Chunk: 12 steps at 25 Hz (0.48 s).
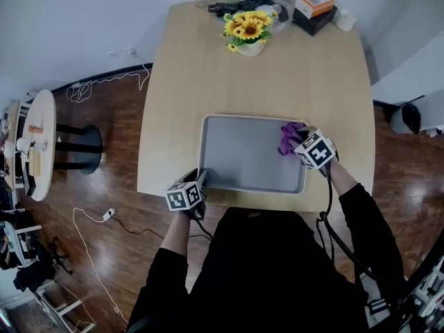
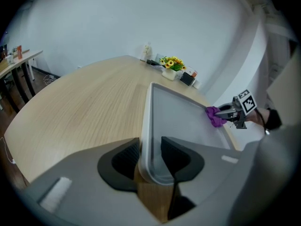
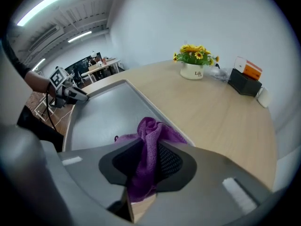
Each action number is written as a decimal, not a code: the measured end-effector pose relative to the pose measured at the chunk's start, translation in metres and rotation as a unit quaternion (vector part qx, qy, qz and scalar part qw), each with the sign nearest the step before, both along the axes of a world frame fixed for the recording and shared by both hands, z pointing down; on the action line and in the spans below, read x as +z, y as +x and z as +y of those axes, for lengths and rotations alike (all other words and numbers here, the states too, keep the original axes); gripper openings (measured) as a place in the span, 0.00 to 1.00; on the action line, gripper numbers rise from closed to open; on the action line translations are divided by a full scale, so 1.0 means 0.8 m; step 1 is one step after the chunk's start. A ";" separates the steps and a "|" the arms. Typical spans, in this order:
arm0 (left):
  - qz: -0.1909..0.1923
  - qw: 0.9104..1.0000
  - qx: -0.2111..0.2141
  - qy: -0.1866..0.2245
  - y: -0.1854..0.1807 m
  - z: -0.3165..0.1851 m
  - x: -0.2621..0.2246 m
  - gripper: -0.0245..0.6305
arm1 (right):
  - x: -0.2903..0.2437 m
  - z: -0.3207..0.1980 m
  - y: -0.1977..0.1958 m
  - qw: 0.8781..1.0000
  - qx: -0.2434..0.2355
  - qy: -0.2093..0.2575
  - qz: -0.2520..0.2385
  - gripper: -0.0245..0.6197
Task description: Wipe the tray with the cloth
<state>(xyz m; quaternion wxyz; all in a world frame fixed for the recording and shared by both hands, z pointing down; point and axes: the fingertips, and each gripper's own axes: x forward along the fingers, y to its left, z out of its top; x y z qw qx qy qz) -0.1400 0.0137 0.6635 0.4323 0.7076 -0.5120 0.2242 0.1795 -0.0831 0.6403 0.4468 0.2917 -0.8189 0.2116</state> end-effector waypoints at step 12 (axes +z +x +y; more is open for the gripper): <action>0.015 0.998 0.053 -0.012 0.005 0.000 0.003 0.23 | 0.003 0.179 -0.069 0.993 -0.113 -0.010 0.014 0.17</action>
